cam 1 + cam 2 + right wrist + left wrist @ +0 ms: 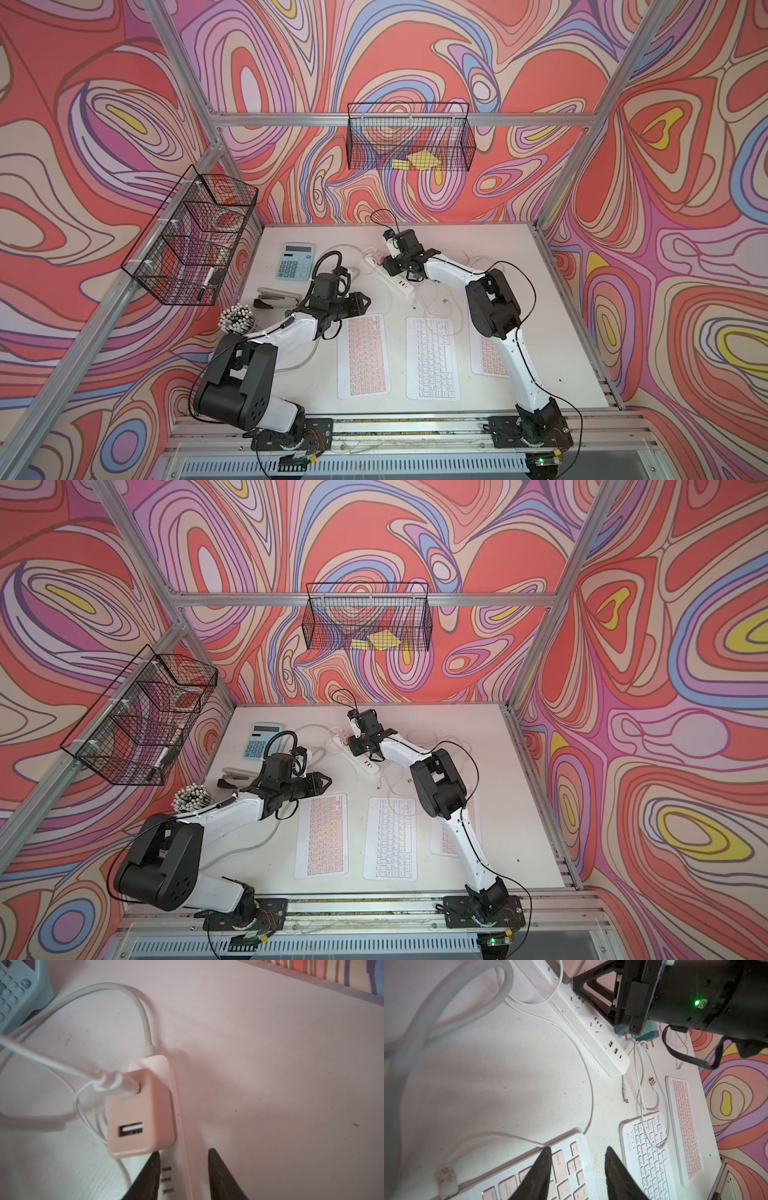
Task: Unplug the wireless keyboard
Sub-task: Move the keyboard to the center of the board.
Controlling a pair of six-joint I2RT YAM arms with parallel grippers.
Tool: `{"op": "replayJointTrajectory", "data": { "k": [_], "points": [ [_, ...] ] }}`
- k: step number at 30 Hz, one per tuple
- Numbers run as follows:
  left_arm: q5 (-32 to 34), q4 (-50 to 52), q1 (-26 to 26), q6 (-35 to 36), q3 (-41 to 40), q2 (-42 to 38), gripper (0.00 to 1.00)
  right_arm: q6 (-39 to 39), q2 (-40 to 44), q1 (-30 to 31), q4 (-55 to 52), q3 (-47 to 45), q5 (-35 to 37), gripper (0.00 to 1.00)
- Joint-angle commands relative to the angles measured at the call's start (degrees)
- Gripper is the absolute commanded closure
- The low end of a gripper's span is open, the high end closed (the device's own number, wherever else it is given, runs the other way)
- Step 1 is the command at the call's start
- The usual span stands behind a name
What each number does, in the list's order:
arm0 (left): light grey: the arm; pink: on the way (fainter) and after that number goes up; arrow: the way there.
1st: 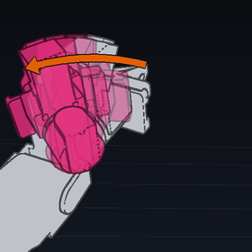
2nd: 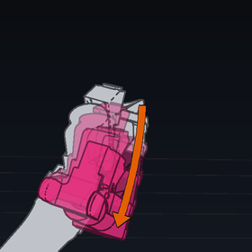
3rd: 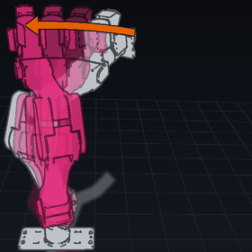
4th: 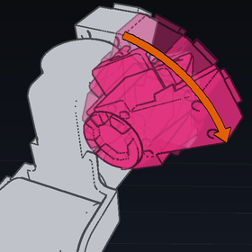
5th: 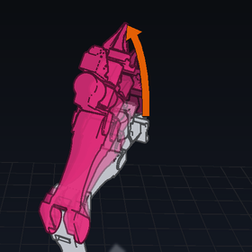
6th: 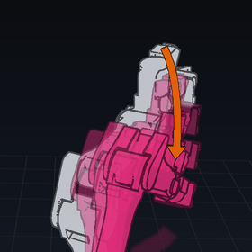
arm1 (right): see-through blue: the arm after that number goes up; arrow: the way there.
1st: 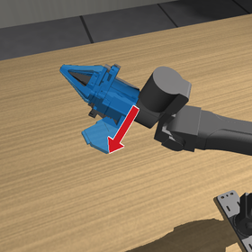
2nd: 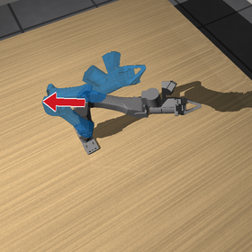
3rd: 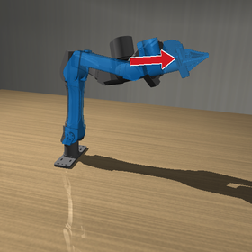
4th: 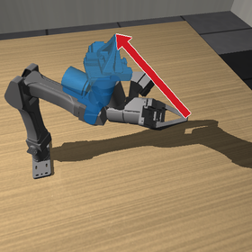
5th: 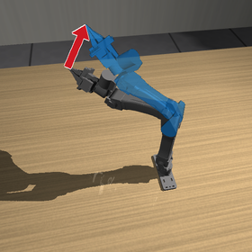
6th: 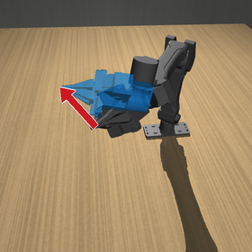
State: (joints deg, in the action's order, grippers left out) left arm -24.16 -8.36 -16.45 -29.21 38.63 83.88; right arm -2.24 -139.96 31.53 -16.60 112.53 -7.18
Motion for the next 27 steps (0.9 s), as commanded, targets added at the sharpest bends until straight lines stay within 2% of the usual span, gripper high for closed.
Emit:
{"op": "replayJointTrajectory", "data": {
  "k": [1,11,19,22,27],
  "points": [
    [-0.10,1.57,0.36,-0.30,1.10,0.50,0.56,-0.28,-2.00,0.27,0.90,2.37,-2.43,0.59],
    [-0.21,2.28,0.41,-0.09,1.10,0.32,0.56,-2.15,-2.15,0.29,3.57,1.92,-4.79,0.56],
    [-0.01,2.56,0.36,-0.11,0.40,-0.18,0.56,-2.90,-6.40,0.30,2.82,8.73,-5.87,0.54],
    [0.21,2.56,0.37,-0.10,0.03,-0.42,0.56,-3.14,-8.06,0.29,2.46,10.91,-6.60,0.57],
    [0.49,2.74,0.47,-0.07,-0.25,-0.57,0.56,-3.65,-8.38,0.29,2.45,10.99,-7.42,0.68]
  ]
}}
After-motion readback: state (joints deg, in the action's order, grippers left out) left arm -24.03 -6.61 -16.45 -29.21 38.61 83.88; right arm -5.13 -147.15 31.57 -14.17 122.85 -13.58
